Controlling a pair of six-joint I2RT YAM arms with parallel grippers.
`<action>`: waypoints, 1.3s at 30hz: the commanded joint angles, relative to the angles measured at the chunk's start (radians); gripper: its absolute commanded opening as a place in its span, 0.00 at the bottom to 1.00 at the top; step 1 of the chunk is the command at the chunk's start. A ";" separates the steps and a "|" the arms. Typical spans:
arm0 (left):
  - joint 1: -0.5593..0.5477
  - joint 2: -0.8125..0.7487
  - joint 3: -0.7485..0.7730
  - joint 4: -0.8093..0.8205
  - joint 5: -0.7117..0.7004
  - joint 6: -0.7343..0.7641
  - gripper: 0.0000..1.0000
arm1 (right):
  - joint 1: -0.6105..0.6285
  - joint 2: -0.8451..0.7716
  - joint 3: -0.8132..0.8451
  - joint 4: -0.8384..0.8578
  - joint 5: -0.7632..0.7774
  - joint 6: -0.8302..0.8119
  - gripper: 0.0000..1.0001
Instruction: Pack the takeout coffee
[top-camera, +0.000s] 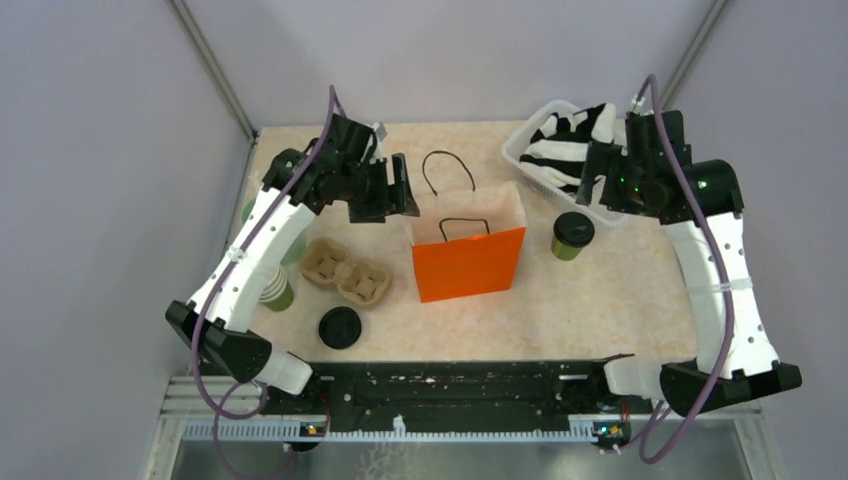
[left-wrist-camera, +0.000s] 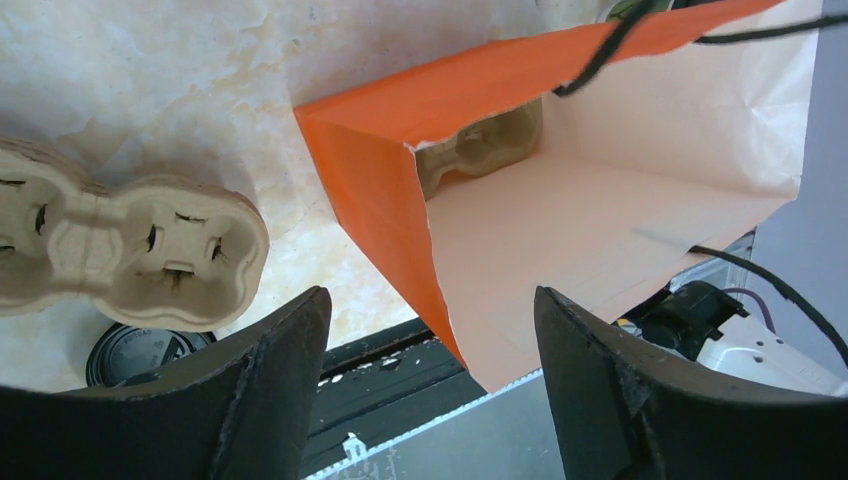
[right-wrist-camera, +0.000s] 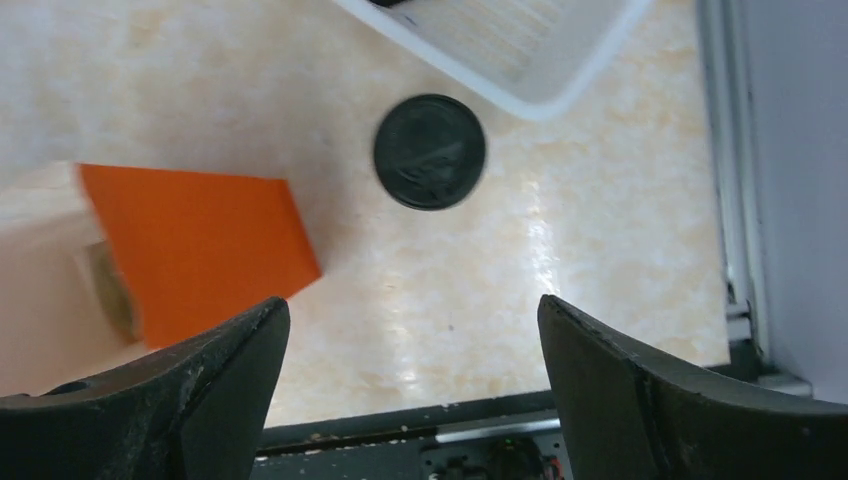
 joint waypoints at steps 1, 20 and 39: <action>-0.002 -0.046 -0.013 0.017 0.018 0.021 0.82 | -0.095 0.027 -0.158 0.077 -0.056 -0.105 0.96; -0.002 -0.110 -0.059 0.030 0.071 -0.001 0.86 | -0.207 0.289 -0.348 0.347 -0.198 -0.225 0.92; -0.002 -0.089 -0.051 0.029 0.092 0.000 0.87 | -0.207 0.355 -0.342 0.365 -0.162 -0.244 0.86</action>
